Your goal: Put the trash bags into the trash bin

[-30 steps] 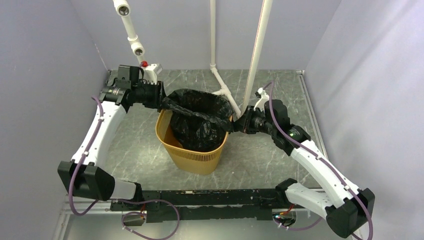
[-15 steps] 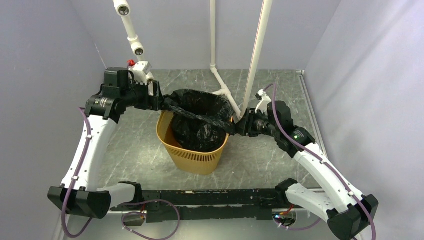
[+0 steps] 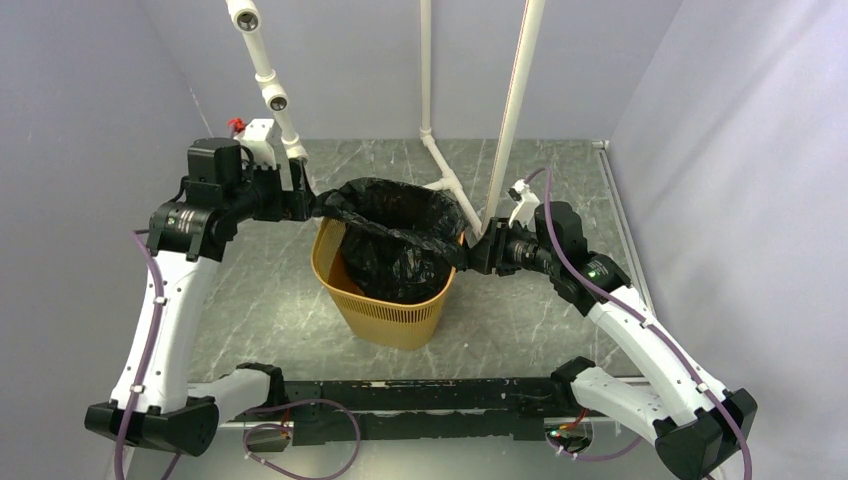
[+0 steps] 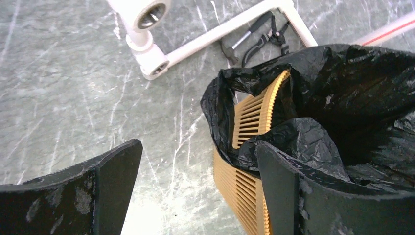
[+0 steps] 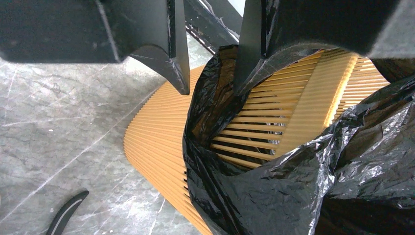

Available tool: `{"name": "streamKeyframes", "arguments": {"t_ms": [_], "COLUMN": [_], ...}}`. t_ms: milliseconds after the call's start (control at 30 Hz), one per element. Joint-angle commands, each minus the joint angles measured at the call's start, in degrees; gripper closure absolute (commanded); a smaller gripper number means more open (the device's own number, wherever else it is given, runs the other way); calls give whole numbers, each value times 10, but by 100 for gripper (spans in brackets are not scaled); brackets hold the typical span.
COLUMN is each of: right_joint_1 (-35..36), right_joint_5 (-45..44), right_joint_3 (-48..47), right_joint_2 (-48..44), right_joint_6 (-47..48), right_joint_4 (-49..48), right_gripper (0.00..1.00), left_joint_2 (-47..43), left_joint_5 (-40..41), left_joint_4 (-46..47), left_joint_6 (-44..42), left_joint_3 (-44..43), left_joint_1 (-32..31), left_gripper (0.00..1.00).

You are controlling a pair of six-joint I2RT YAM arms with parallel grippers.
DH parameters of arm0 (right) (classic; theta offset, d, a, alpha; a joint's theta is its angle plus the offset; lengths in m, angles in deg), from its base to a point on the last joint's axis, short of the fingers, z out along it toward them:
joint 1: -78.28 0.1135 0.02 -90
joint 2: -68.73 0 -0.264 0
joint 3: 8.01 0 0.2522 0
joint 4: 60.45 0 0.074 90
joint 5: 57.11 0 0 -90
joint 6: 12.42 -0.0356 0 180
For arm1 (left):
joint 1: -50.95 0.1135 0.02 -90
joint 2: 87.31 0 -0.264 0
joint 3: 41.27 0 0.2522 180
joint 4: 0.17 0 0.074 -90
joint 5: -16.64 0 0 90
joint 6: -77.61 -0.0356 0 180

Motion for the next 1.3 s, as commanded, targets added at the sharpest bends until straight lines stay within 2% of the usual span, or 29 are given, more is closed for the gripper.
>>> {"name": "streamKeyframes", "arguments": {"t_ms": [0,100,367,533,700,800,1000,1167,1267], "right_joint_1": [-1,-1,8,27,47,49,51,51,50], "right_joint_5": [18,19,33,38,28,25,21,-22,-47], "right_joint_3": [-25,-21,-15,-8,-2,2,-3,-14,-19], "right_joint_2": [-12,-19,-38,-40,-33,-35,-37,-58,-78], "right_joint_6": [0,-7,-19,-10,4,7,-1,9,18], "right_joint_4": [-10,-12,-17,-13,-2,-5,-21,-5,10], "right_gripper": [58,58,56,53,51,50,45,38,30], "left_joint_2": [-31,-62,-142,-188,-224,-239,-258,-237,-218], "left_joint_5": [61,60,-112,-167,-194,-173,-170,-164,-159], "left_joint_4": [-24,-47,-108,-104,-74,-81,-55,-57,-53], "left_joint_6": [37,78,178,250,329,354,381,344,321], "left_joint_3": [-27,-29,11,73,122,132,179,180,173], "left_joint_1": [-1,-1,-1,-1,-1,-1,-1,-1,-1], "left_gripper": [7,7,8,11,16,18,27,46,56]}}
